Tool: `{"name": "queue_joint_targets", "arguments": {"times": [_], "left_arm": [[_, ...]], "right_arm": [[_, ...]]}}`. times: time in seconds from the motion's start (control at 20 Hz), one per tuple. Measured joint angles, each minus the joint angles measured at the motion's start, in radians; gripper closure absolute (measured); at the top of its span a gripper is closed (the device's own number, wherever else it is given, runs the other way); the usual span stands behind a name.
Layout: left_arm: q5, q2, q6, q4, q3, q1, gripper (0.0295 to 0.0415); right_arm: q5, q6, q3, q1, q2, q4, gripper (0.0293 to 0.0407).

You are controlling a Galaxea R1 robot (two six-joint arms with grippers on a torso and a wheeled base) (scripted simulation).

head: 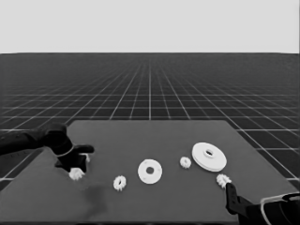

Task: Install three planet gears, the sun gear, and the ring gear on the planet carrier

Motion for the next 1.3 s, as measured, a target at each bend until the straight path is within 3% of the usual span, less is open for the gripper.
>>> {"name": "queue_joint_targets", "arguments": {"times": [0.1, 0.15, 0.2, 0.25, 0.35, 0.6, 0.65, 0.75, 1.1, 1.2, 1.3], "left_arm": [[0.001, 0.0, 0.0, -0.002, 0.0, -0.002, 0.0398], [0.072, 0.164, -0.362, 0.035, 0.082, -0.008, 0.0398], [0.112, 0.436, -0.54, 0.034, 0.051, -0.011, 0.0398], [0.12, 0.611, -0.579, 0.026, -0.048, -0.012, 0.0398], [0.115, 0.763, -0.562, 0.02, -0.196, -0.013, 0.0398], [0.11, 0.831, -0.536, 0.017, -0.287, -0.012, 0.0398], [0.104, 0.838, -0.513, 0.09, -0.318, 0.056, 0.0398], [0.09, 0.847, -0.482, 0.155, -0.363, 0.128, 0.0398], [0.079, 0.854, -0.463, 0.186, -0.391, 0.158, 0.0398], [0.078, 0.854, -0.463, 0.187, -0.391, 0.159, 0.0339], [0.078, 0.854, -0.463, 0.187, -0.392, 0.159, 0.0327]], "right_arm": [[0.0, 0.0, 0.0, 0.0, 0.0, 0.0, 0.0315], [0.0, 0.0, 0.0, 0.0, 0.0, 0.0, 0.0315], [0.0, 0.0, 0.0, 0.0, 0.0, 0.0, 0.0315], [0.0, 0.0, 0.0, 0.0, 0.0, 0.0, 0.0315], [0.0, 0.0, 0.0, 0.0, 0.0, 0.0, 0.0315], [0.0, 0.0, 0.0, 0.0, 0.0, 0.0, 0.0315], [0.0, 0.0, 0.0, 0.0, 0.0, 0.0, 0.0315], [0.0, 0.0, 0.0, 0.0, 0.0, 0.0, 0.0315], [0.0, 0.0, 0.0, 0.0, 0.0, 0.0, 0.0315], [0.0, 0.0, 0.0, 0.0, 0.0, 0.0, 0.0315], [0.0, 0.0, 0.0, 0.0, 0.0, 0.0, 0.0315]]}}
